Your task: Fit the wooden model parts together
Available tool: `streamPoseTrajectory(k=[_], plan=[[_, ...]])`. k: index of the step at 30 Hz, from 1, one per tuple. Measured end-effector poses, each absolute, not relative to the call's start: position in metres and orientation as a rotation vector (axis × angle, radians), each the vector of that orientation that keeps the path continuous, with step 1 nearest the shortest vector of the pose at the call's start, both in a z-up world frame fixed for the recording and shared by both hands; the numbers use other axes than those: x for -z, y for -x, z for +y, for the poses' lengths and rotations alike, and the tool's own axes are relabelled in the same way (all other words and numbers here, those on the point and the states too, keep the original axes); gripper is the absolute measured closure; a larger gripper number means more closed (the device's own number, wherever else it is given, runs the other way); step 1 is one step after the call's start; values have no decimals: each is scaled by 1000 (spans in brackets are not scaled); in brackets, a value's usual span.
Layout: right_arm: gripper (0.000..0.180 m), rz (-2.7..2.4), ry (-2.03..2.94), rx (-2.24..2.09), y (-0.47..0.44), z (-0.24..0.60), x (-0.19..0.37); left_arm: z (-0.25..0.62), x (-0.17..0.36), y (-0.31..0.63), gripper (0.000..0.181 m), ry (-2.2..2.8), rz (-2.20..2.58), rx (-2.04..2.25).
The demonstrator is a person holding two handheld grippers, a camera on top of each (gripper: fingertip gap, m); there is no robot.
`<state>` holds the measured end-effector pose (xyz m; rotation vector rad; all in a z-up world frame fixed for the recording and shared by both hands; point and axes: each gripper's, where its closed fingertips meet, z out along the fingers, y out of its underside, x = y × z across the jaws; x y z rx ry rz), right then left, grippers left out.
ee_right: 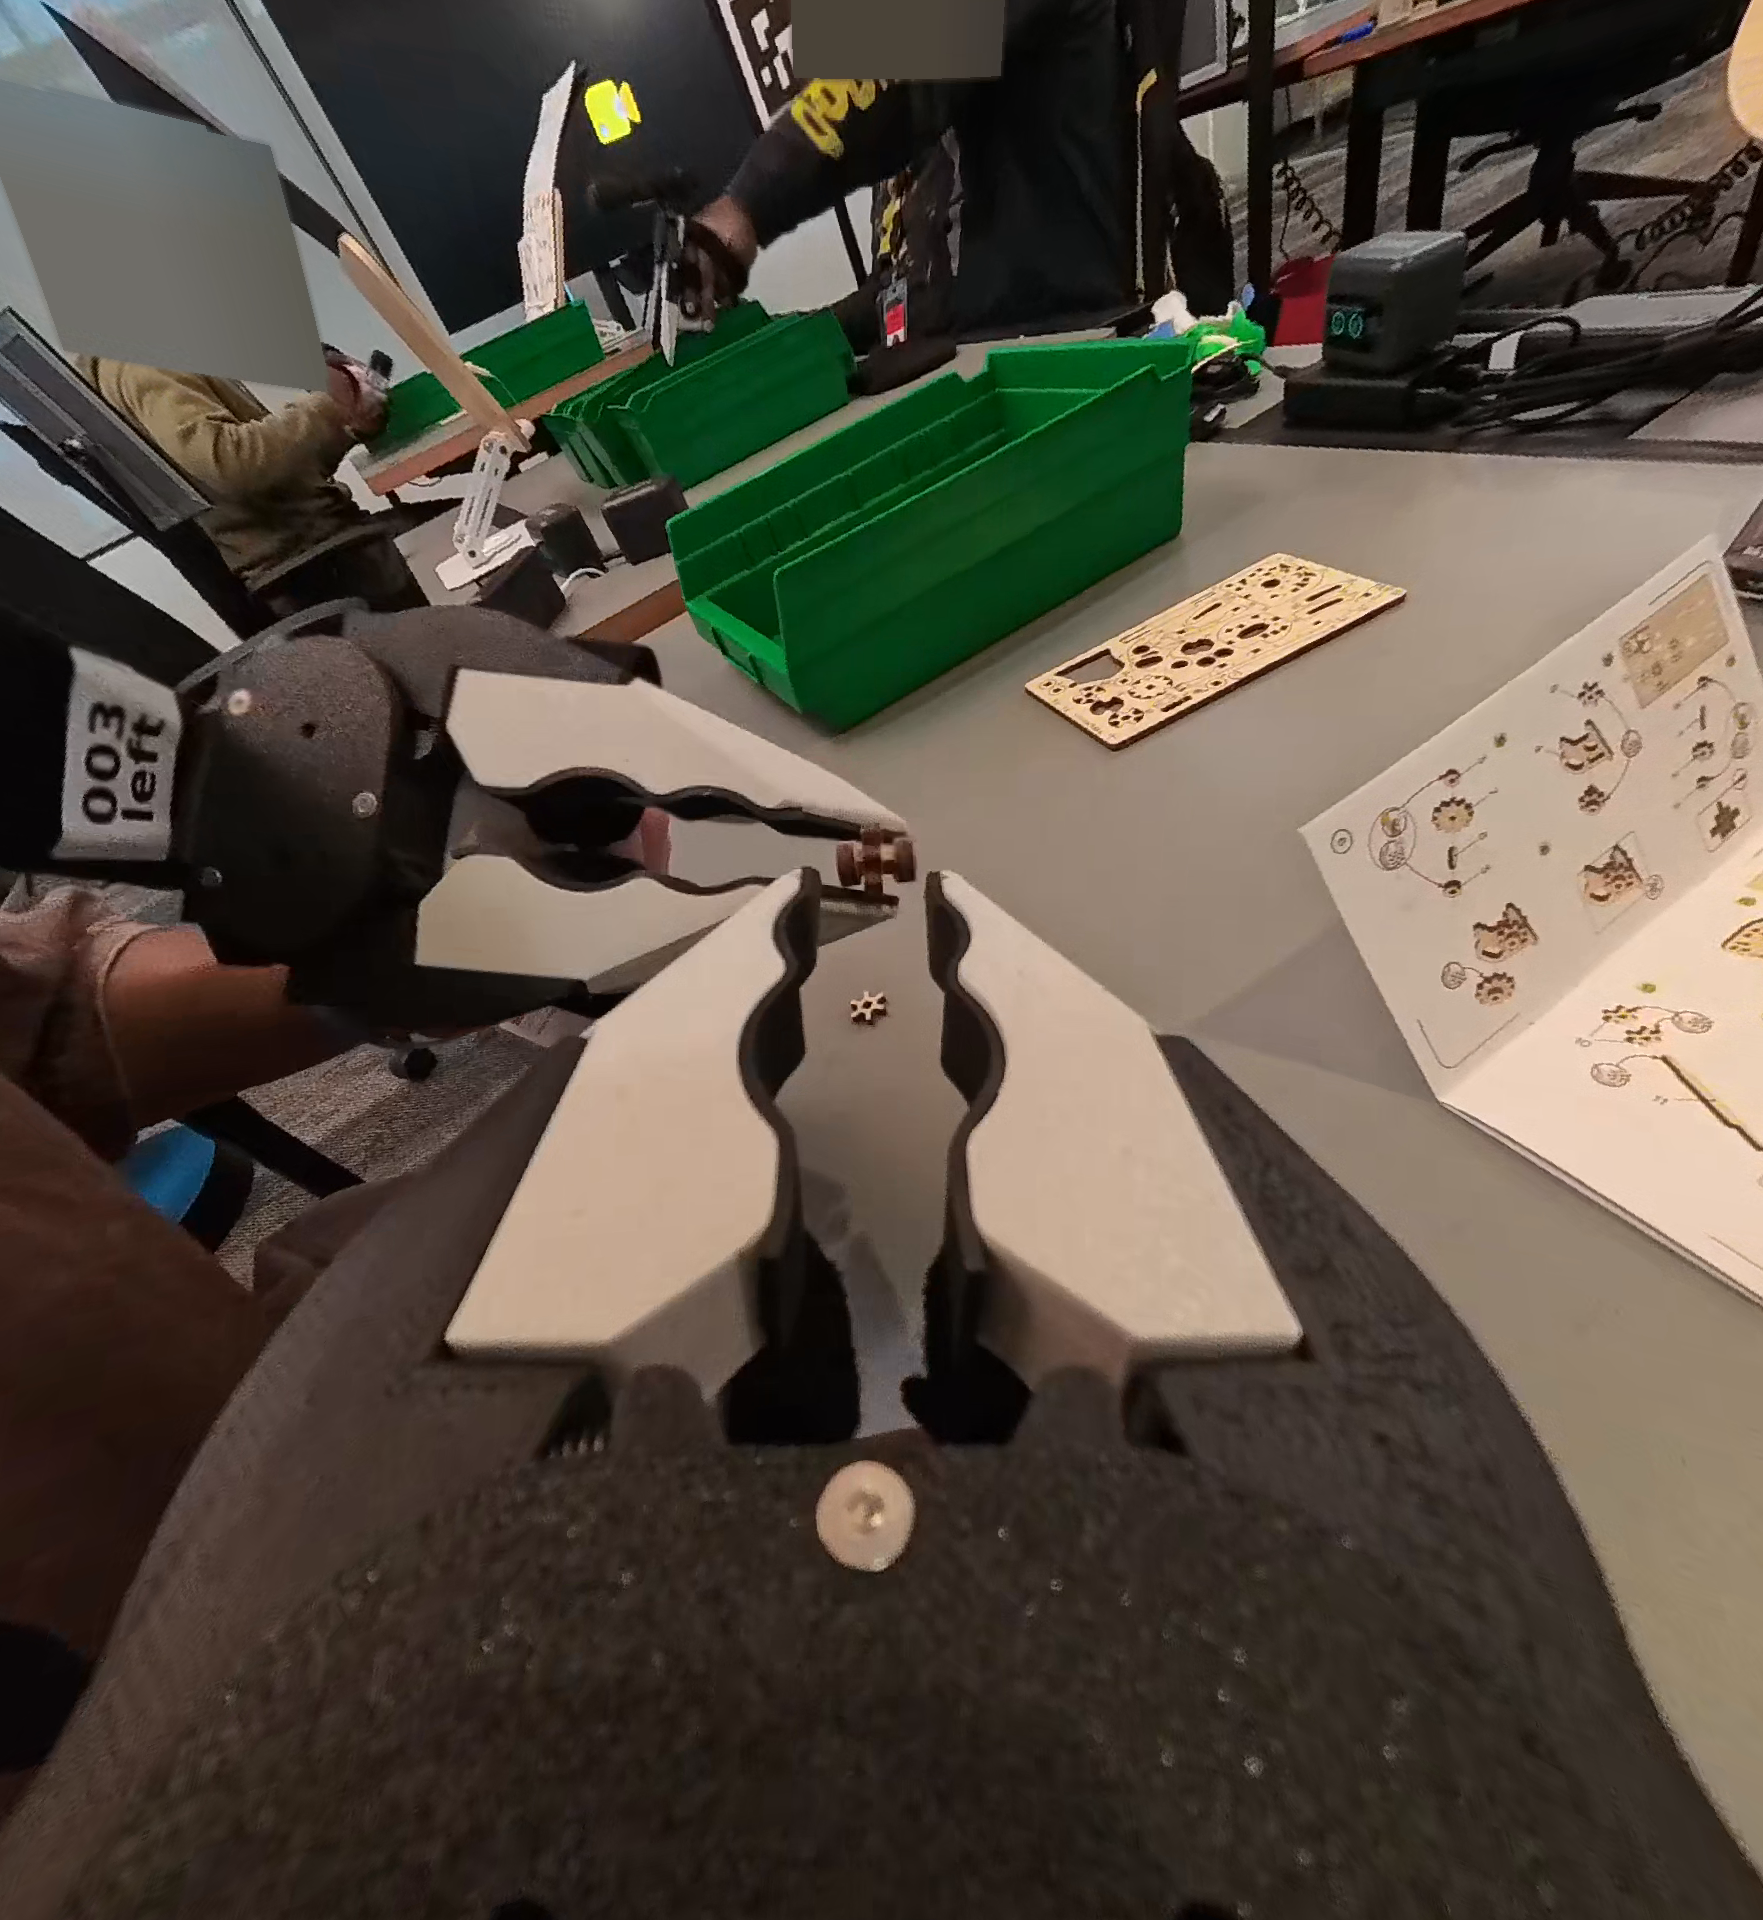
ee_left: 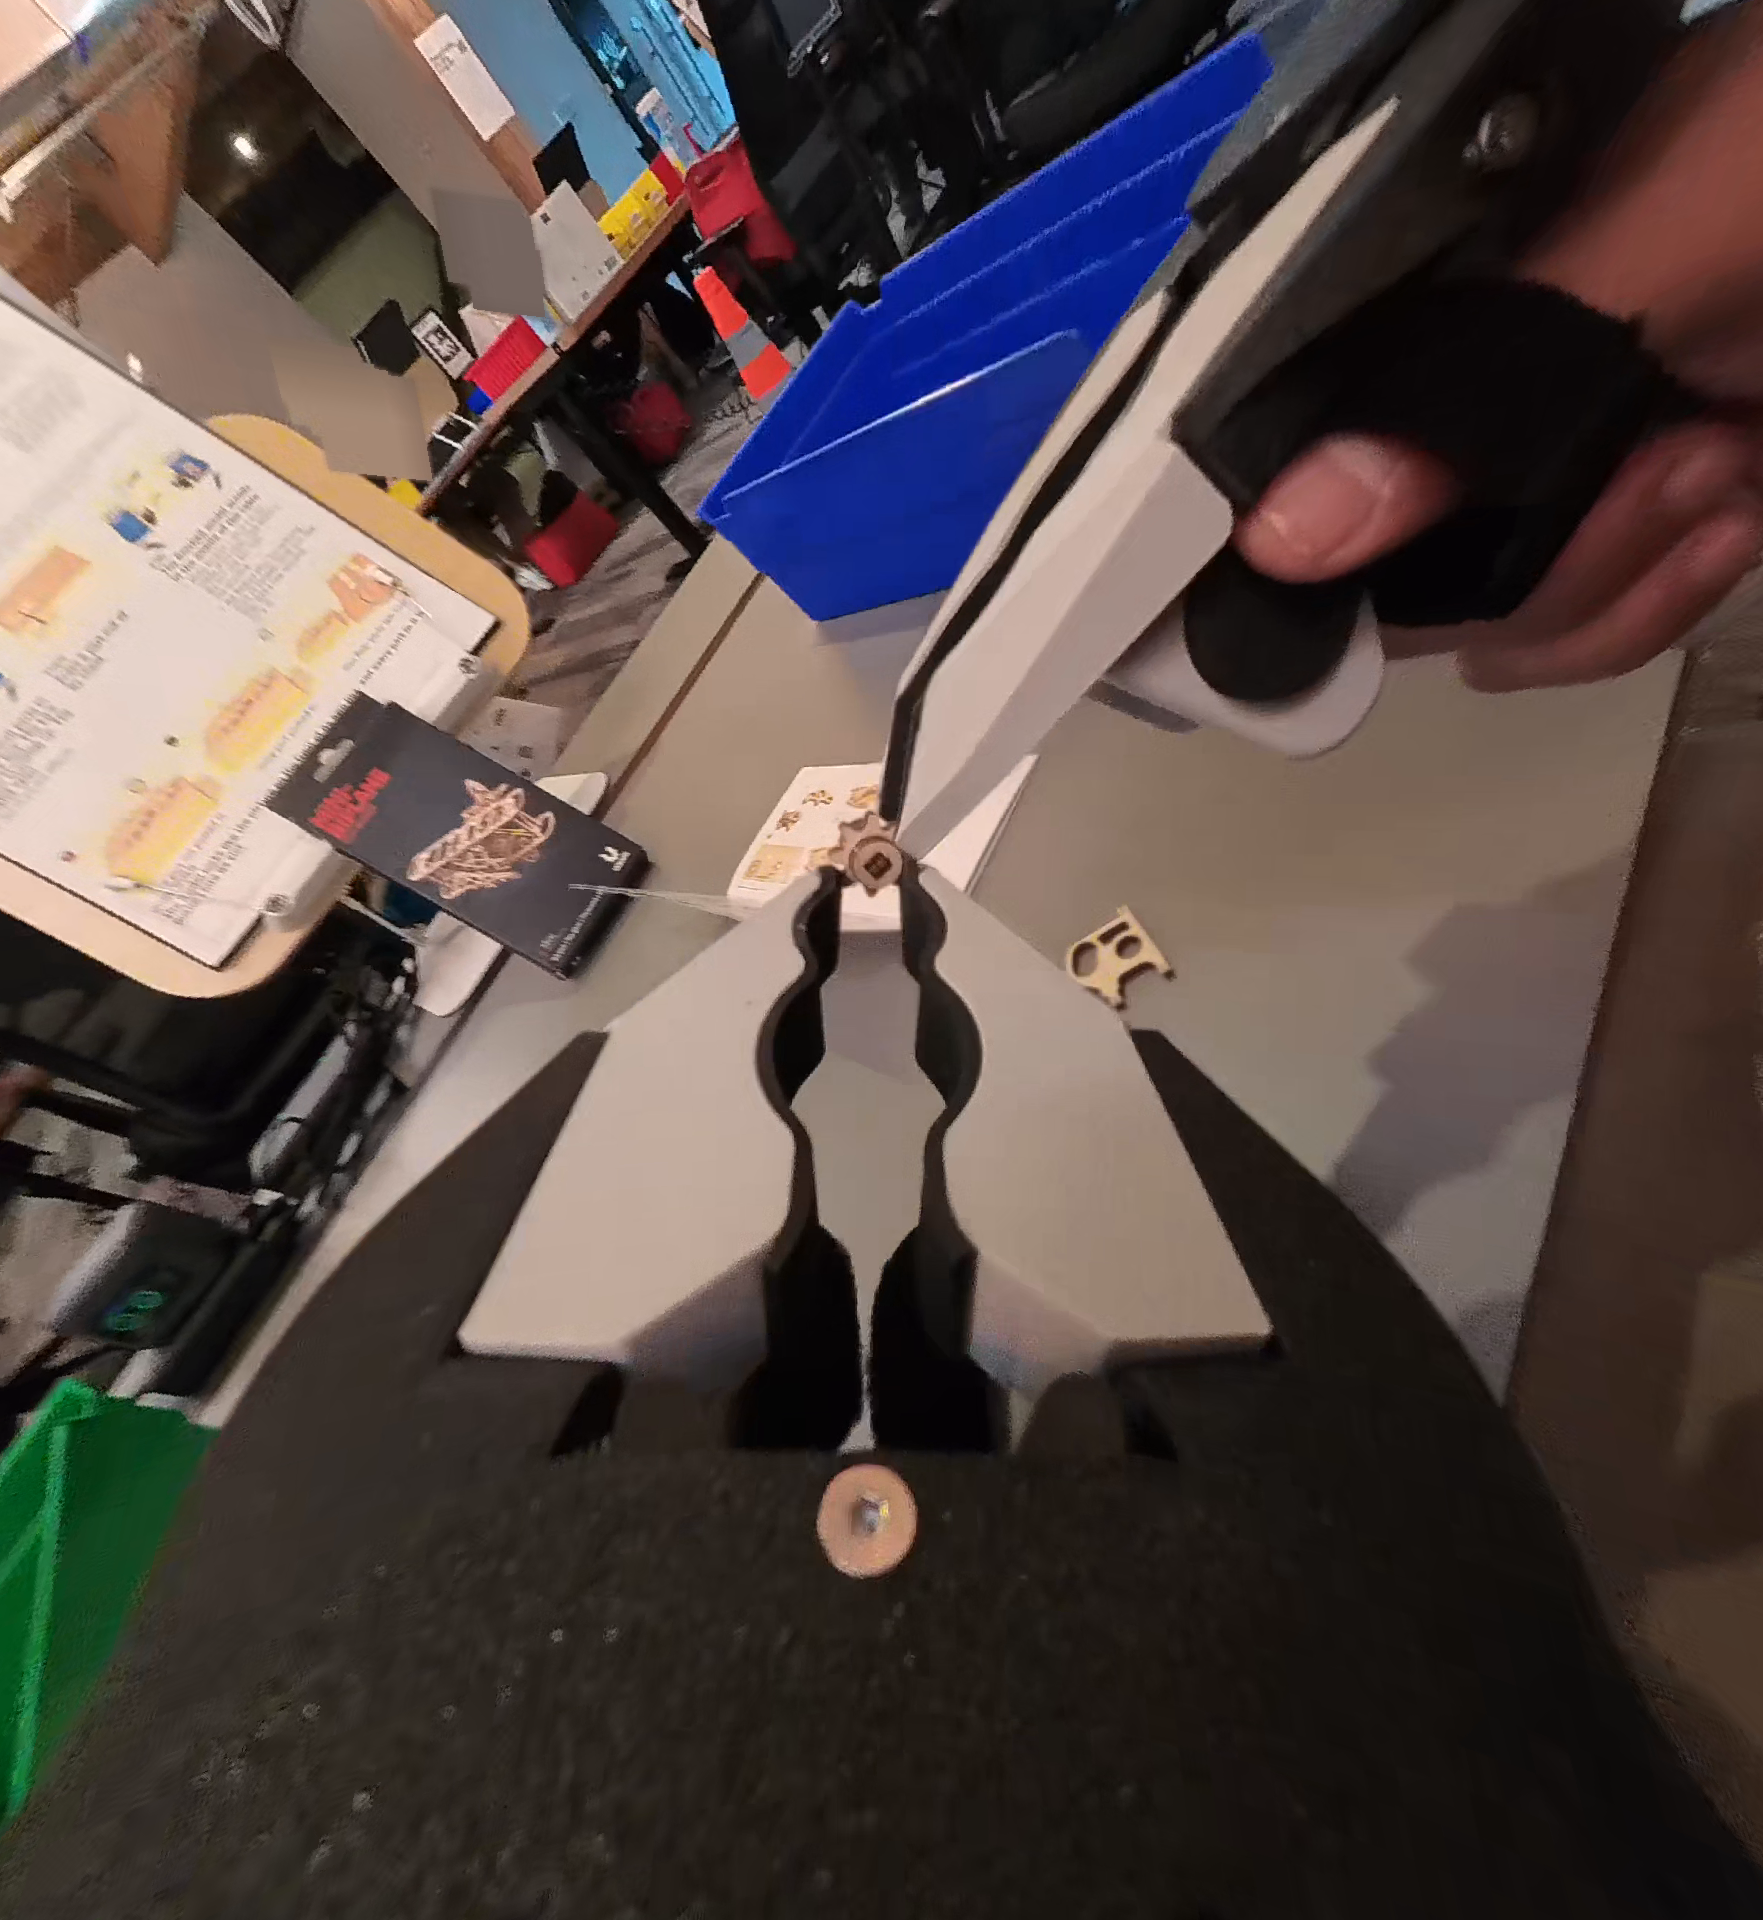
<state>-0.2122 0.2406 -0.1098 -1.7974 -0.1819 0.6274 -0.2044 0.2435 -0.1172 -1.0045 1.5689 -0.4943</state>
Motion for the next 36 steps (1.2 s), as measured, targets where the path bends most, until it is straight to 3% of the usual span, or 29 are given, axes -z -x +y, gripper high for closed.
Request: streamPoseTrajectory(k=[25, 36], plan=[[165, -472, 1755, -284, 212, 231, 104, 230, 111, 202, 172, 811, 1587, 329], [165, -488, 1747, -345, 213, 227, 105, 227, 113, 202, 173, 794, 1613, 293]])
